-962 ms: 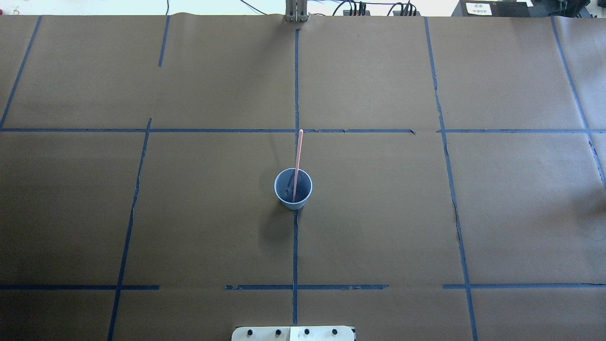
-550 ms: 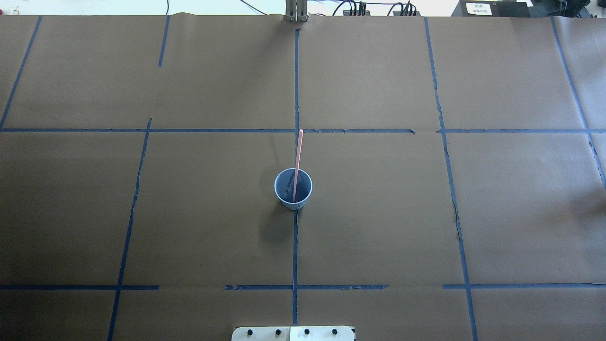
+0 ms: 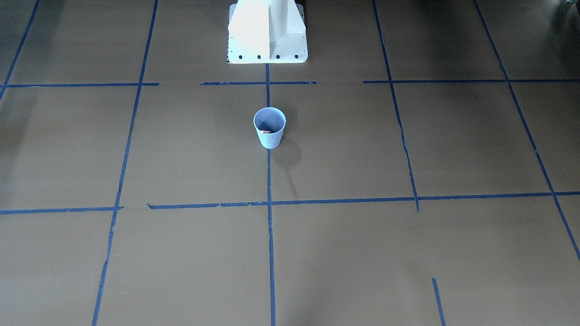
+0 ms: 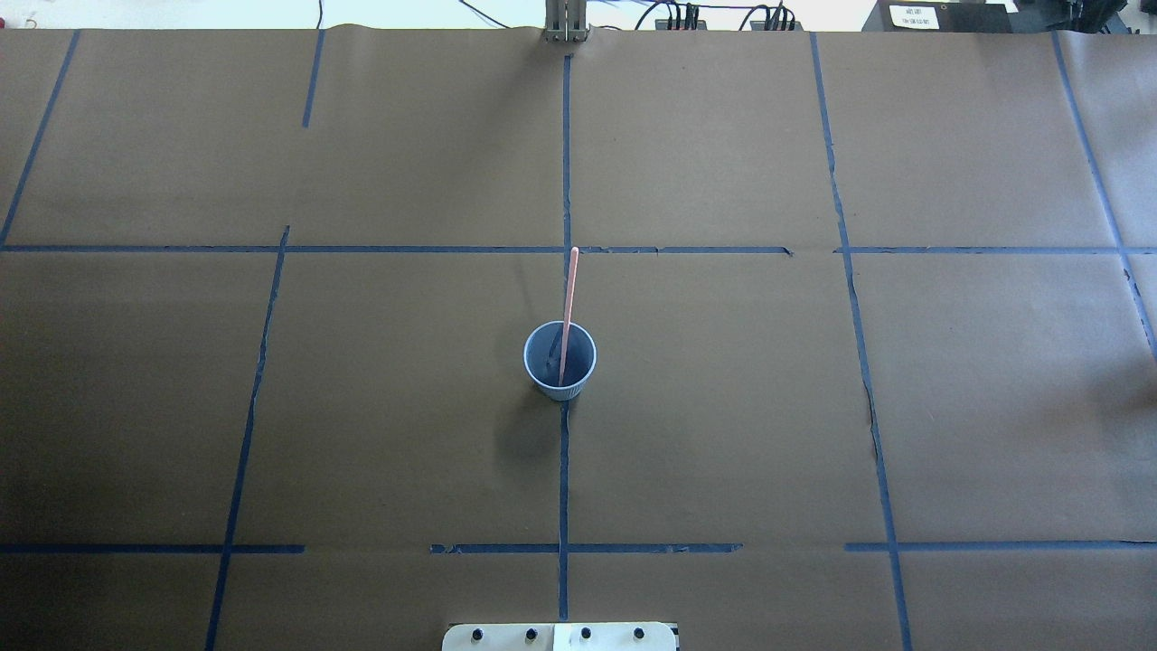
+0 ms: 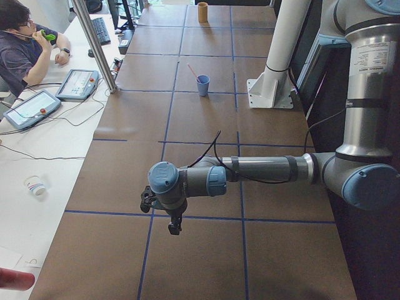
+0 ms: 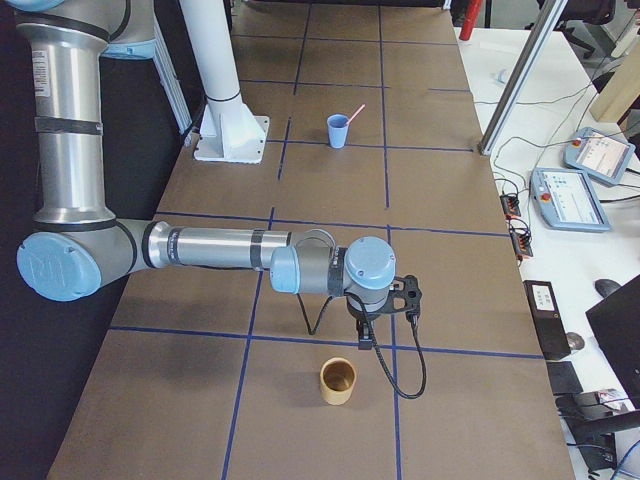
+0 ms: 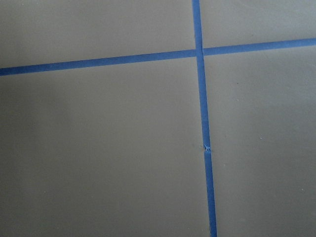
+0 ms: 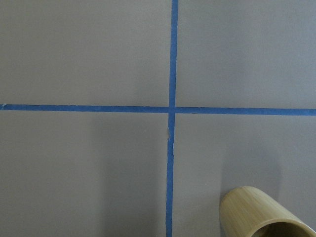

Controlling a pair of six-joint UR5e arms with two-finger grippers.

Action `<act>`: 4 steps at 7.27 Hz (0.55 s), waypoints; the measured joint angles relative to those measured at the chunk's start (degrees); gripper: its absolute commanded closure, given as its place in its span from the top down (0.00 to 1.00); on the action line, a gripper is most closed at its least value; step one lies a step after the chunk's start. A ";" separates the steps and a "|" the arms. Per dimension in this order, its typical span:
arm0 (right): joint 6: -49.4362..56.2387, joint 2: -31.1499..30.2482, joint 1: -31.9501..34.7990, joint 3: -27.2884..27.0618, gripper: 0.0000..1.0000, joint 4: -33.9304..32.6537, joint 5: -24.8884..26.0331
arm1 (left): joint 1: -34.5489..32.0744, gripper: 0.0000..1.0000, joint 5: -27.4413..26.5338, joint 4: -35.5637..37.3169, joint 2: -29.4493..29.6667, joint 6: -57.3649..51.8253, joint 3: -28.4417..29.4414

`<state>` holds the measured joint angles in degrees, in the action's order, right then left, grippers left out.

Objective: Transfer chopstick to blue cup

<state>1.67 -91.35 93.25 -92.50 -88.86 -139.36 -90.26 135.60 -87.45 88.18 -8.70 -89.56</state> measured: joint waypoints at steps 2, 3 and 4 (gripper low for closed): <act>0.00 0.01 0.00 -0.01 1.00 0.00 -0.03 | 0.00 1.00 0.02 -0.24 -0.02 0.23 0.04; 0.00 0.00 0.00 -0.02 1.00 0.00 -0.03 | 0.00 1.00 0.02 -0.28 -0.02 0.23 0.03; 0.00 0.01 0.00 -0.01 1.00 0.00 -0.03 | 0.00 1.00 0.02 -0.32 -0.02 0.20 0.01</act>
<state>1.67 -91.34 93.25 -92.51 -88.86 -139.39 -90.26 135.62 -87.77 88.16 -8.50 -89.55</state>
